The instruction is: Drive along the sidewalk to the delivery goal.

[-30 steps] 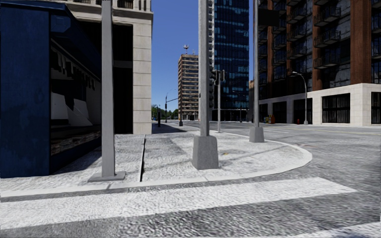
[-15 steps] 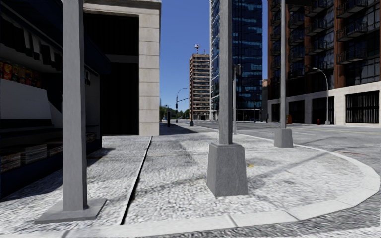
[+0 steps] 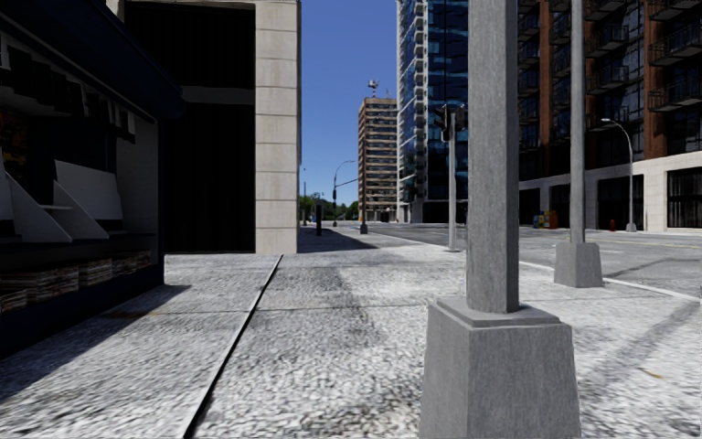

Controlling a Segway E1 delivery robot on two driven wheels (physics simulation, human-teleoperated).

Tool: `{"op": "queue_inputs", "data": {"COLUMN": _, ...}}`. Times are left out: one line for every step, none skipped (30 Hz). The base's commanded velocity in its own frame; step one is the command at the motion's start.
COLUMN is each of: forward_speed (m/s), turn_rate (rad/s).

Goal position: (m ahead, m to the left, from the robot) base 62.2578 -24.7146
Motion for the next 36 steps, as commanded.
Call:
{"op": "queue_inputs", "data": {"forward_speed": 1.33, "turn_rate": 0.26}}
{"op": "queue_inputs", "data": {"forward_speed": 1.04, "turn_rate": 0.33}}
{"op": "queue_inputs", "data": {"forward_speed": 1.04, "turn_rate": 0.33}}
{"op": "queue_inputs", "data": {"forward_speed": 0.28, "turn_rate": 0.36}}
{"op": "queue_inputs", "data": {"forward_speed": 0.2, "turn_rate": 0.37}}
{"op": "queue_inputs", "data": {"forward_speed": 0.18, "turn_rate": 0.37}}
{"op": "queue_inputs", "data": {"forward_speed": 0.17, "turn_rate": 0.37}}
{"op": "queue_inputs", "data": {"forward_speed": 0.18, "turn_rate": 0.37}}
{"op": "queue_inputs", "data": {"forward_speed": 0.18, "turn_rate": 0.37}}
{"op": "queue_inputs", "data": {"forward_speed": 0.2, "turn_rate": 0.37}}
{"op": "queue_inputs", "data": {"forward_speed": 0.25, "turn_rate": 0.16}}
{"op": "queue_inputs", "data": {"forward_speed": 0.29, "turn_rate": 0.0}}
{"op": "queue_inputs", "data": {"forward_speed": 0.34, "turn_rate": 0.0}}
{"op": "queue_inputs", "data": {"forward_speed": 0.37, "turn_rate": 0.0}}
{"op": "queue_inputs", "data": {"forward_speed": 0.4, "turn_rate": 0.0}}
{"op": "queue_inputs", "data": {"forward_speed": 0.4, "turn_rate": 0.0}}
{"op": "queue_inputs", "data": {"forward_speed": 0.42, "turn_rate": 0.0}}
{"op": "queue_inputs", "data": {"forward_speed": 0.42, "turn_rate": 0.0}}
{"op": "queue_inputs", "data": {"forward_speed": 0.43, "turn_rate": 0.0}}
{"op": "queue_inputs", "data": {"forward_speed": 0.44, "turn_rate": 0.0}}
{"op": "queue_inputs", "data": {"forward_speed": 0.45, "turn_rate": 0.0}}
{"op": "queue_inputs", "data": {"forward_speed": 0.45, "turn_rate": 0.0}}
{"op": "queue_inputs", "data": {"forward_speed": 0.46, "turn_rate": 0.0}}
{"op": "queue_inputs", "data": {"forward_speed": 0.47, "turn_rate": 0.0}}
{"op": "queue_inputs", "data": {"forward_speed": 0.48, "turn_rate": 0.0}}
{"op": "queue_inputs", "data": {"forward_speed": 0.48, "turn_rate": 0.0}}
{"op": "queue_inputs", "data": {"forward_speed": 0.48, "turn_rate": 0.0}}
{"op": "queue_inputs", "data": {"forward_speed": 0.48, "turn_rate": 0.0}}
{"op": "queue_inputs", "data": {"forward_speed": 0.48, "turn_rate": 0.0}}
{"op": "queue_inputs", "data": {"forward_speed": 0.49, "turn_rate": 0.0}}
{"op": "queue_inputs", "data": {"forward_speed": 0.5, "turn_rate": 0.0}}
{"op": "queue_inputs", "data": {"forward_speed": 0.57, "turn_rate": 0.0}}
{"op": "queue_inputs", "data": {"forward_speed": 0.84, "turn_rate": 0.0}}
{"op": "queue_inputs", "data": {"forward_speed": 0.84, "turn_rate": 0.0}}
{"op": "queue_inputs", "data": {"forward_speed": 1.07, "turn_rate": 0.0}}
{"op": "queue_inputs", "data": {"forward_speed": 1.15, "turn_rate": 0.0}}
